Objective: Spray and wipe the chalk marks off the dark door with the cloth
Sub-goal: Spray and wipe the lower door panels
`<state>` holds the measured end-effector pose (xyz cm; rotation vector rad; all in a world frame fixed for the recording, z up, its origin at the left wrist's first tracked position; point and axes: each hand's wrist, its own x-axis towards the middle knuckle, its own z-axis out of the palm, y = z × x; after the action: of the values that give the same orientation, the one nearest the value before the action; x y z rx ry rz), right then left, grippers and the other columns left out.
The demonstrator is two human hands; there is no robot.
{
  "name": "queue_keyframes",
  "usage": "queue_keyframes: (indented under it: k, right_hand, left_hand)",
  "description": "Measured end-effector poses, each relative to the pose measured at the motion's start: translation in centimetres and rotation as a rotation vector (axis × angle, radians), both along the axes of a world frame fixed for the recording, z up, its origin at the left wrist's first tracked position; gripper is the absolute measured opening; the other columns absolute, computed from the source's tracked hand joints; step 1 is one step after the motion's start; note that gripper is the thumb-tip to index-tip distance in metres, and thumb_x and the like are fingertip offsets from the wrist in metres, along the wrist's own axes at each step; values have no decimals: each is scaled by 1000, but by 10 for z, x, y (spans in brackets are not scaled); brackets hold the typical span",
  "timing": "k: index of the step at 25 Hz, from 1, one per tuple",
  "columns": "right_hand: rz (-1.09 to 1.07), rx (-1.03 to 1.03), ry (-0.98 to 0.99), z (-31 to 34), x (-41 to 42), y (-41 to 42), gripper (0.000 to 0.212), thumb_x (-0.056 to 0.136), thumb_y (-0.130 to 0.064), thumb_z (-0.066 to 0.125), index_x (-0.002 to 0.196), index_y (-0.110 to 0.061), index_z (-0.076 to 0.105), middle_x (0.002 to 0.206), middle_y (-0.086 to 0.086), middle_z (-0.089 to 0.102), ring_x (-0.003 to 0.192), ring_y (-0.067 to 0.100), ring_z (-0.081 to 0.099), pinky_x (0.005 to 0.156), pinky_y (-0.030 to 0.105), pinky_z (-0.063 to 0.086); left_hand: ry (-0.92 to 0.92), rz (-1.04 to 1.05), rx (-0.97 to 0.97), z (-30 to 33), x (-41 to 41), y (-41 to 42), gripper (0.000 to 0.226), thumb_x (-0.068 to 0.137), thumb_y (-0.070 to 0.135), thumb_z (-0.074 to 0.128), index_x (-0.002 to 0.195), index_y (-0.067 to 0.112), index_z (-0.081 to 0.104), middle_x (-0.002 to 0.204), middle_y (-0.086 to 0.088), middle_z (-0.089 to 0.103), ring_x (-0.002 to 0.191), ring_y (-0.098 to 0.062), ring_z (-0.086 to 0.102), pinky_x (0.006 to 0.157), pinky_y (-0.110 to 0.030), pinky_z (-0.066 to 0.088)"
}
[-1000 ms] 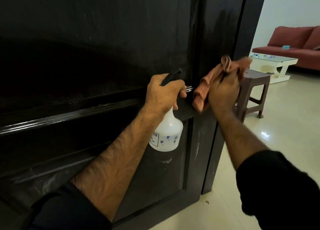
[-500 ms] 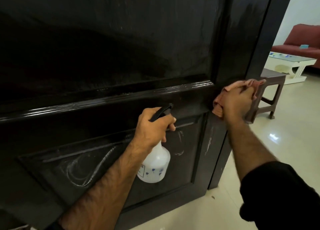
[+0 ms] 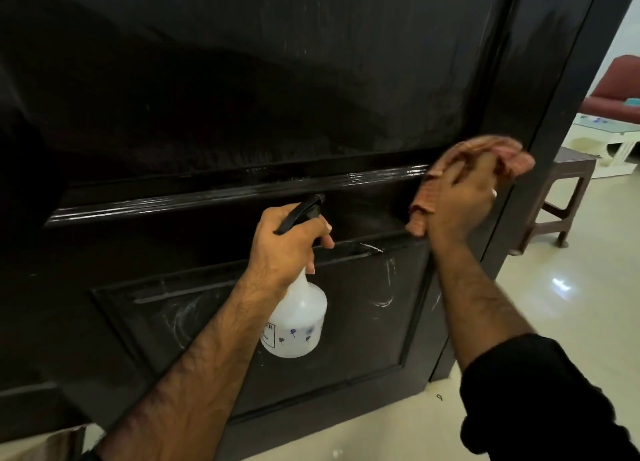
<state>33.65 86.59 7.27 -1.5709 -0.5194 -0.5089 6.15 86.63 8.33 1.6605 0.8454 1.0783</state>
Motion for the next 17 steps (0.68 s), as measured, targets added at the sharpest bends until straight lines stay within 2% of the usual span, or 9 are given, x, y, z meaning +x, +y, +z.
queue_keyframes:
  k: [2,4,5,7,9,11,13,15,17]
  right_hand:
    - [132,-61,-331,-5,-37,2,48,98,-29,53,141,-9,62,136,21,64,102,30,64,89,34,50]
    - [214,-158,-600,-19,-33,-7,42,93,-28,64,128,-6,69,133,25,65,104,39,65,93,46,55]
    - [129,-172,-658,-18,-18,-12,43,93,-30,68,128,-6,69,133,28,65,111,44,63,99,52,54]
    - [-38,-136,-506,-8,13,-17,50,97,-37,68,135,-5,67,141,32,58,124,47,56,109,51,44]
    - [-104,-60,-286,-8,10,-14,40,96,-28,66,119,4,71,132,35,61,115,51,62,100,50,51]
    - [-139,-35,-306,-26,-32,-3,17,85,-9,61,86,7,66,96,33,65,86,50,65,77,48,48]
    - [-30,-53,-504,-46,-75,5,15,80,-8,56,76,5,61,82,31,61,75,49,61,71,48,42]
    - [135,-121,-707,-53,-80,6,24,82,-15,58,88,4,71,97,33,64,93,48,58,82,50,51]
    - [184,-174,-950,-49,-52,-5,36,87,-25,63,112,-2,73,115,32,65,112,43,50,97,54,49]
  left_hand:
    - [8,19,4,2,-7,1,15,95,12,69,82,8,75,82,-11,77,48,-20,57,74,-43,60]
    - [-11,31,7,5,-13,3,14,94,9,68,82,7,74,80,-14,77,45,-22,55,61,-39,56]
    - [-25,36,9,5,-16,4,13,93,8,68,81,6,74,79,-15,76,43,-23,53,54,-34,52]
    - [-26,47,8,6,-23,4,14,93,7,68,80,7,74,78,-16,76,43,-23,52,48,-30,47]
    - [-31,50,-3,5,-32,3,14,93,7,67,81,6,74,78,-16,76,44,-24,52,47,-28,46]
    - [-57,45,-6,5,-42,3,13,95,7,67,85,2,73,78,-18,75,45,-26,51,47,-28,46]
    - [-74,61,11,8,-53,7,13,94,6,67,86,-2,72,77,-19,75,45,-28,51,44,-28,44]
    - [-64,93,20,10,-62,12,13,93,5,67,84,-1,73,77,-17,75,44,-28,51,44,-28,43]
    - [-58,113,29,11,-69,13,13,93,6,67,83,-1,73,77,-16,75,42,-26,51,44,-28,43]
